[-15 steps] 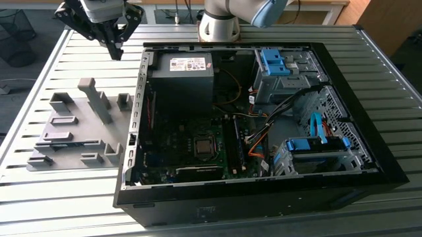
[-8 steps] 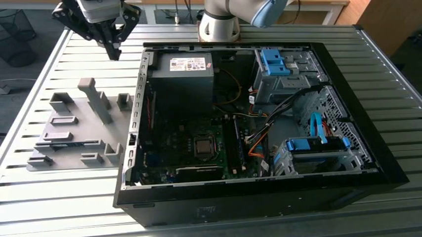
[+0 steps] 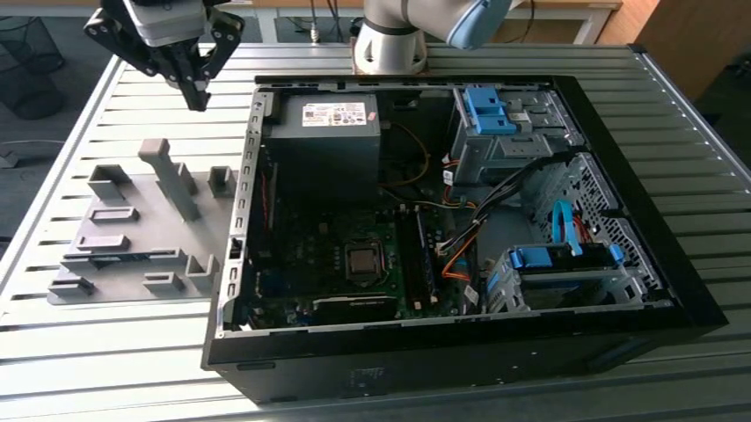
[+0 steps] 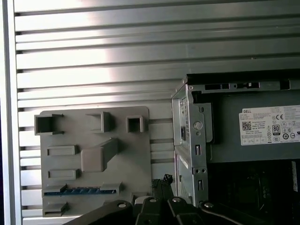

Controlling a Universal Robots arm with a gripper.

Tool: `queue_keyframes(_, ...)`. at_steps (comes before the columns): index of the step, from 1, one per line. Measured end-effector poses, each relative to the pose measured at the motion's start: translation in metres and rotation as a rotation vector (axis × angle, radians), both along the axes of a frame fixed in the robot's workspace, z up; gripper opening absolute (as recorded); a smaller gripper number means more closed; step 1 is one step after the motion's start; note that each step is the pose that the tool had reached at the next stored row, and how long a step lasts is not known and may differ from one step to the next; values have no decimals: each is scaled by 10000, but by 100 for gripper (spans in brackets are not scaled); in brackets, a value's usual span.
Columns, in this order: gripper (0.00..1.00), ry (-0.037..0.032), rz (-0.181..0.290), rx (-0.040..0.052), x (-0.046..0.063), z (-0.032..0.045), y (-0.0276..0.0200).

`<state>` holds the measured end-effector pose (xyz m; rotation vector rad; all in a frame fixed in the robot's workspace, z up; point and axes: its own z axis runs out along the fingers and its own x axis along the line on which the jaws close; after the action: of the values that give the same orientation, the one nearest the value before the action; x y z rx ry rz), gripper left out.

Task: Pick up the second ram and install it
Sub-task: 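Reach for the second ram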

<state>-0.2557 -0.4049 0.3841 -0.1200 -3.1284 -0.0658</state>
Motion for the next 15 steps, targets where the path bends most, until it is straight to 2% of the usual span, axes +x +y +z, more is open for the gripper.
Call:
queue_keyframes(7,11,1,2,0,-164,-8,-22)
queue_keyframes(15,11,6,1,0,-304,-38,-123)
